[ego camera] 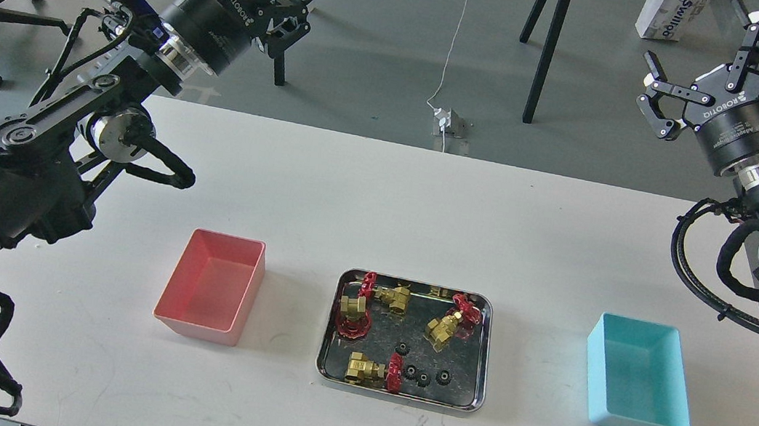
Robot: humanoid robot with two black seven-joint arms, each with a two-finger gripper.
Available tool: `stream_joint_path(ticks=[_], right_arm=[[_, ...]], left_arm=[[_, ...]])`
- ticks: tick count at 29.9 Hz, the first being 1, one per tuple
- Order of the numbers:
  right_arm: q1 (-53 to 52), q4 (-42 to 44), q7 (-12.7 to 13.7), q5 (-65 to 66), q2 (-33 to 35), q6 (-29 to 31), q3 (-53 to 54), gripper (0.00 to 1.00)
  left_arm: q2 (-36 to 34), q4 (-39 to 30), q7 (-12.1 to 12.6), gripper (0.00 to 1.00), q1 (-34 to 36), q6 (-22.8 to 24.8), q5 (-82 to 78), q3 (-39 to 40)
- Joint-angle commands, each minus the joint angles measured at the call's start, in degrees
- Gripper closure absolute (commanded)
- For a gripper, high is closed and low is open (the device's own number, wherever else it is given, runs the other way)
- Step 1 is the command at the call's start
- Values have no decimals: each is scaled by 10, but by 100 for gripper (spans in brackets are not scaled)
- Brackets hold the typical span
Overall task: Place valve in pink box and gear in blue box
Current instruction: 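Reach the left gripper forward over the metal tray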
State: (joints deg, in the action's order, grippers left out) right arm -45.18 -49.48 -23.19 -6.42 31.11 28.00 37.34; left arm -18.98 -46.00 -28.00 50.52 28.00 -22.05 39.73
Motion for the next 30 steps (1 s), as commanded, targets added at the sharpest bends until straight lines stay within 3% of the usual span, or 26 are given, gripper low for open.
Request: stream_joint_path(ticks=[1, 11, 20, 23, 26, 30], right_arm=[[0, 1, 0, 0, -5, 0, 2, 1], [-16, -3, 3, -17, -4, 0, 37, 1], [-29, -4, 3, -68, 34, -17, 43, 1], [-2, -11, 3, -66, 58, -20, 36, 1], [19, -27, 3, -66, 88, -20, 37, 1], [40, -33, 3, -66, 108, -20, 40, 1]], left_arm=[[0, 21, 0, 0, 5, 0, 11, 10], [10, 13, 0, 0, -1, 0, 9, 13], [-42, -205, 0, 0, -21, 0, -39, 27], [-106, -236, 0, 0, 25, -57, -98, -86], [-140, -242, 0, 0, 139, -97, -124, -278], [-131, -242, 0, 0, 318, -145, -212, -561]])
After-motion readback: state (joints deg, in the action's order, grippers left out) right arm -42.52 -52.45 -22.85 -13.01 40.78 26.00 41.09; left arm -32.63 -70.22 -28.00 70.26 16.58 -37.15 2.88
